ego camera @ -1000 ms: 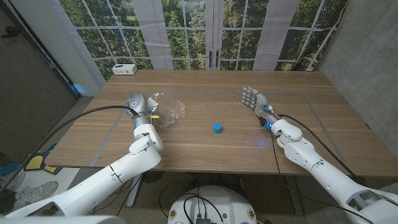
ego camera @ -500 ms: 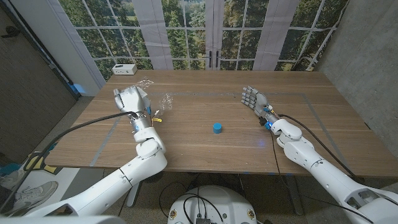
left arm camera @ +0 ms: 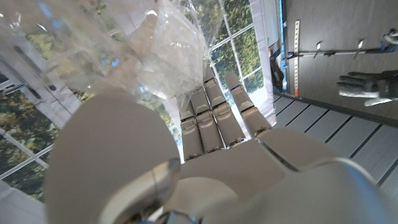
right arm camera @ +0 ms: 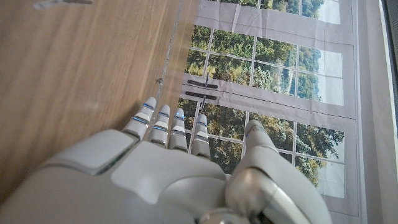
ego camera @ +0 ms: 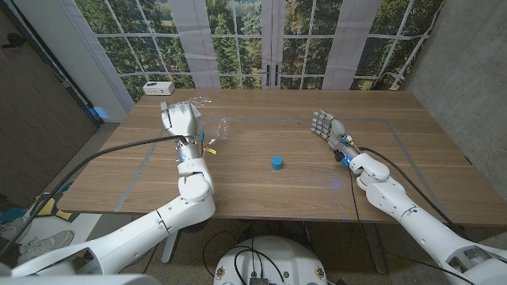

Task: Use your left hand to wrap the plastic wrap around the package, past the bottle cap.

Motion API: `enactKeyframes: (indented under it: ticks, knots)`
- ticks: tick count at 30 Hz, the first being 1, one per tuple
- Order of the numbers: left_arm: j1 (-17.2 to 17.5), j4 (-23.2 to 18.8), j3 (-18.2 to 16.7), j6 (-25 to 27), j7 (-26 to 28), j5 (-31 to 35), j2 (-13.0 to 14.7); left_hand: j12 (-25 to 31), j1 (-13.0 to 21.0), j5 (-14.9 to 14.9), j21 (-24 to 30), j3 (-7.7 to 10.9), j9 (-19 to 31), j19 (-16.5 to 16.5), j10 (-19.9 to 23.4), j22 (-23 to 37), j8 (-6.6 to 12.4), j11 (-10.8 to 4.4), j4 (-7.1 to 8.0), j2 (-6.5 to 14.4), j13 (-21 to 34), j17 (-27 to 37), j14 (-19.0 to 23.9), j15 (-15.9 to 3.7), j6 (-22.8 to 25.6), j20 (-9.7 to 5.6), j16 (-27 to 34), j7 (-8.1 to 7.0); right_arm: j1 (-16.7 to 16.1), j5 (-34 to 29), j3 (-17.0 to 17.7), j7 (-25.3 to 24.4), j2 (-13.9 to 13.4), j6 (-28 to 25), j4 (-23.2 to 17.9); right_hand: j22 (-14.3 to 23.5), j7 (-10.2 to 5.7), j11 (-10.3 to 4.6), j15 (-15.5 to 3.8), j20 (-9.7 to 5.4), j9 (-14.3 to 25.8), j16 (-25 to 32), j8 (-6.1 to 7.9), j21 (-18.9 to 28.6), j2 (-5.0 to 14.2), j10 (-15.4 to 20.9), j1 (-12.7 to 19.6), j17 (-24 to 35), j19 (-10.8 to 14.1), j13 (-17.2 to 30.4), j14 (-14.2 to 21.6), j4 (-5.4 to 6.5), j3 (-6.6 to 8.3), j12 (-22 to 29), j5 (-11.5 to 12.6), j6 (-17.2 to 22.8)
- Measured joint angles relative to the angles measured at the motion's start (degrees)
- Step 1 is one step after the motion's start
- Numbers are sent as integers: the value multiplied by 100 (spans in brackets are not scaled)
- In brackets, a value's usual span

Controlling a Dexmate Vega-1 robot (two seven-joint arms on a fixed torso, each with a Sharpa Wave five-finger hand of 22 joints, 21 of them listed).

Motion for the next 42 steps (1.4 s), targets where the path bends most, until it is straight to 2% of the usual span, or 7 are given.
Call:
enactKeyframes:
  ticks: [13,20,23,29,32,36,42]
  knots:
    - [-616,392,1059,431,-1165,1923,393,38,0,-22,33,-10,-32,-28,-21,-7,-20,-21,10,0,34,0,0,-1,71,-72,-40,-10,-141,62,96,-20,-100,55,-123,0,-20,-22,21,0,0,0,0,0,-23,-22,-23,0,-1,0,21,31,-31,0,0,-21]
    - [-665,407,1204,206,-2127,3028,715,38,0,-32,53,-33,-45,-39,-41,-15,1,-41,33,0,38,27,0,-2,73,-144,-62,-12,-175,110,126,35,-120,66,-135,0,-20,-22,21,22,0,0,0,0,-47,-22,-47,-1,21,-1,21,31,-31,0,0,-20]
    - [-564,306,1071,-256,-2943,3895,917,38,0,-32,53,-46,-50,-8,-41,-16,1,-41,46,0,43,26,0,-2,69,-174,-63,-19,-190,127,138,50,-130,68,-145,0,-20,-22,21,22,0,0,0,0,-56,-22,-55,-1,21,0,21,32,-32,-8,0,-20]
    - [-325,186,676,-1009,-3853,4844,1040,37,0,-33,53,-57,-71,-41,-41,-15,1,-41,57,0,247,54,-22,-23,48,-252,-63,-52,-228,156,165,62,-155,73,-190,0,-21,-22,20,22,0,0,0,0,-54,-22,-54,-1,21,-1,21,54,-57,-8,0,-21]
    - [-211,112,472,-1174,-4002,5005,1090,36,0,-38,53,-70,-72,-61,-41,-15,1,-41,69,0,369,54,-62,-62,26,-289,-62,-75,-238,165,174,61,-164,78,-205,0,-41,-22,20,22,0,0,0,0,-54,-22,-54,-1,21,-1,21,54,-57,-8,0,-41]
    - [-34,63,209,-1837,-4380,5465,1097,35,0,2,53,-93,-92,-49,-41,-15,1,-41,93,0,371,54,-119,-67,4,-338,-62,-98,-283,170,199,52,-190,97,-254,0,-40,-22,20,22,0,0,0,0,-53,-22,-102,-2,20,-1,21,54,-56,-9,0,-41]
    - [180,52,-63,-2347,-4489,5710,998,11,1,2,74,-140,-109,-48,-41,-42,0,-41,93,-1,456,76,-136,-68,-3,-420,-62,-106,-321,172,230,17,-215,125,-291,0,-40,-22,10,22,0,0,0,0,-37,-22,-114,-2,20,-1,31,53,-56,-8,0,-40]
